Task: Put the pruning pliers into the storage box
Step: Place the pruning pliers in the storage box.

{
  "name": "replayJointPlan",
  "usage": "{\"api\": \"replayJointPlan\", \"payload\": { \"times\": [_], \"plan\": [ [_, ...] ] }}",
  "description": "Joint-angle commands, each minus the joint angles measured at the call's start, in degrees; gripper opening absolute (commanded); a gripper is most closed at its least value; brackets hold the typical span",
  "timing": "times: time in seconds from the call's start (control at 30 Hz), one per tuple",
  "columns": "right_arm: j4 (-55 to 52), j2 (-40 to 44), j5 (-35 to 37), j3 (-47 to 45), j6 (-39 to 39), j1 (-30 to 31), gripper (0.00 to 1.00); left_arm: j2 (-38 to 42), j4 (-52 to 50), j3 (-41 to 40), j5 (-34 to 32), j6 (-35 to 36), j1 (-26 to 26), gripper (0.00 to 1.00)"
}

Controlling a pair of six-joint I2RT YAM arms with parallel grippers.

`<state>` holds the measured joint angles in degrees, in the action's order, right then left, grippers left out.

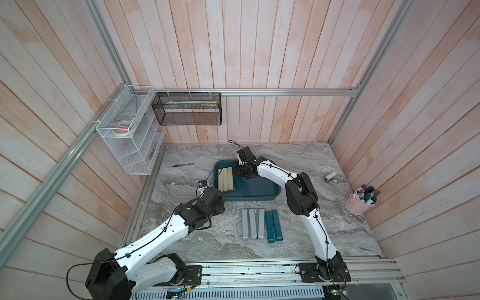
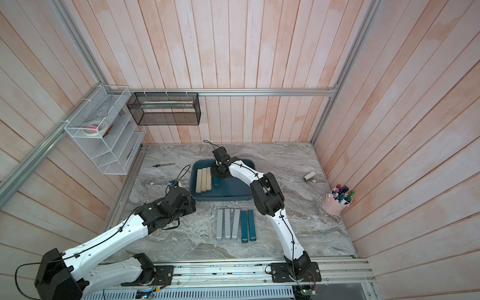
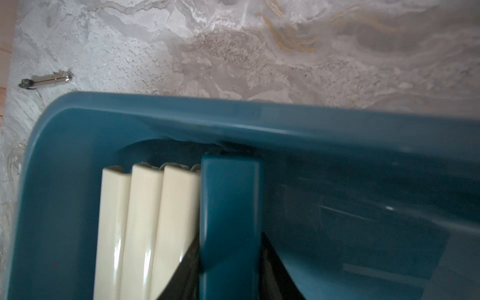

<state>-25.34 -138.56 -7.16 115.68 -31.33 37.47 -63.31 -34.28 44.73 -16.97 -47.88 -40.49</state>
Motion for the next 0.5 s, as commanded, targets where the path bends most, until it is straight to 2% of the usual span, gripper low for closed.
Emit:
{"api": "replayJointPlan", "payload": {
  "times": [0.0,0.13,0.47],
  "plan": [
    [-0.40,-0.42,1.02,1.92,-0.83,0.06,0.40,0.30,0.01,-0.75,-0.50,-0.02,0.41,0.64],
    [-0.43,0.83,1.08,1.84,-1.36,-0.16,0.45,0.55,-0.33,-0.59,-1.08,0.23,0.41,0.64],
    [-2.13,6.09,3.12,0.85,0.57,-0.92,0.46,0.66,-1.00,0.09,-1.64,0.32,0.45,0.64]
  ]
}}
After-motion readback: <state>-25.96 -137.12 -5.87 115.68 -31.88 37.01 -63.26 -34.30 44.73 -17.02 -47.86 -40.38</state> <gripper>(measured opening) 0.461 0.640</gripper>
